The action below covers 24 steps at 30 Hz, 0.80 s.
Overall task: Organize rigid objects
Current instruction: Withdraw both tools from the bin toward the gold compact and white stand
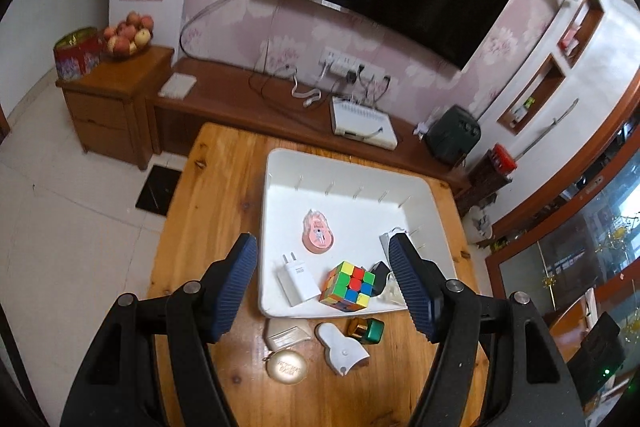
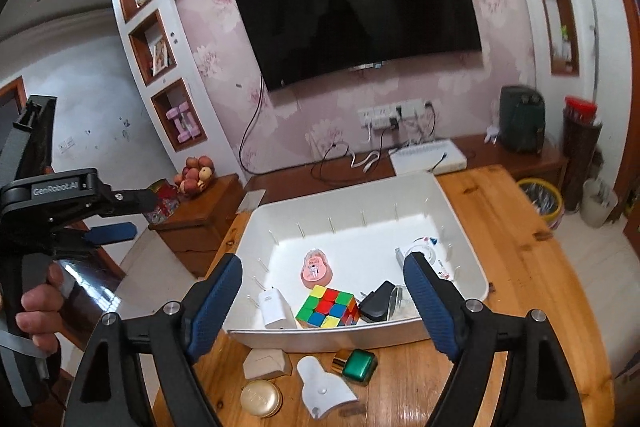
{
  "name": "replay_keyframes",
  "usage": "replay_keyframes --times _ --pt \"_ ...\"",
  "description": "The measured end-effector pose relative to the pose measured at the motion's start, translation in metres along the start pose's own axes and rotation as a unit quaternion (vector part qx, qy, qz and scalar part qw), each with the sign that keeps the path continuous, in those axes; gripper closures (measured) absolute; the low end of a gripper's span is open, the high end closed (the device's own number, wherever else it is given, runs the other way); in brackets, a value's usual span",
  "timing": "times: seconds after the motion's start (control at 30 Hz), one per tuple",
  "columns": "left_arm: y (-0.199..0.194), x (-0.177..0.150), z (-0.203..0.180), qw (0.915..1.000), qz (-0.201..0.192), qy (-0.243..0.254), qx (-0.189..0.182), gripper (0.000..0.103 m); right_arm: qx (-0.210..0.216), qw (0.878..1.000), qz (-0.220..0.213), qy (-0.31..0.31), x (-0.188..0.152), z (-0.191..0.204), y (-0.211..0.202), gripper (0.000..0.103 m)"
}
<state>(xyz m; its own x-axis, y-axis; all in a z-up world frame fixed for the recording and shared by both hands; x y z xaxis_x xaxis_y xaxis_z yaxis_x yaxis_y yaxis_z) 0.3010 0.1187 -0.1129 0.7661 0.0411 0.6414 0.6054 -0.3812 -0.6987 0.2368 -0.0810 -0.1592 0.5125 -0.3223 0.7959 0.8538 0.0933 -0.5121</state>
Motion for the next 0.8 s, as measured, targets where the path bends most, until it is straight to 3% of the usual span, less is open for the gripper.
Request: replay_keyframes --times 0.2,0.33,0.4,0.47,0.53,0.8 --pt "-0.048 -0.009 0.01 0.9986 -0.047 0.02 0.009 0.031 -0.037 0.998 -0.04 -0.024 -0.008 0.012 -0.045 0.006" --pt "-0.068 -0.02 0.014 0.998 -0.057 0.025 0.012 0.031 -0.051 0.996 -0.061 -0.039 -0.018 0.015 -0.071 0.005" --pt "-0.076 -0.026 0.01 0.9978 -0.061 0.025 -0.008 0.029 -0.052 0.996 -0.058 -0.037 -0.025 0.014 -0.079 0.005" --pt "-0.086 -0.032 0.005 0.9971 -0.066 0.028 -0.027 0.02 -0.055 0.996 -0.057 -0.039 -0.032 0.012 -0.085 0.005" --pt "-0.095 -0.038 -0.004 0.9955 -0.075 0.032 -0.047 0.019 -0.063 0.995 -0.057 -0.043 -0.039 0.009 -0.091 0.005" --pt "-0.091 -0.064 -0.022 0.9958 -0.049 0.073 -0.026 0.019 -0.081 0.994 -0.056 -0.051 -0.061 -0.015 -0.107 0.005"
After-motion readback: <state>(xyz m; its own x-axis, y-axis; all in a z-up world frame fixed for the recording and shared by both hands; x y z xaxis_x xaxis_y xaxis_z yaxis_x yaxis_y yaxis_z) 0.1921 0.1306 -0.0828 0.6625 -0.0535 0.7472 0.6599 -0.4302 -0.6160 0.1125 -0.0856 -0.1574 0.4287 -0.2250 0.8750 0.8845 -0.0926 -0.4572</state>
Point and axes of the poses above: each gripper's, at about its wrist camera, not at the fingertips, and y roughly the way its jaws point, z to its left, x to its top, the point moved 10 cm from there along y, roughly the way its jaws point, and after that the axes turned 5 degrees about y, right-handed, at the moved point
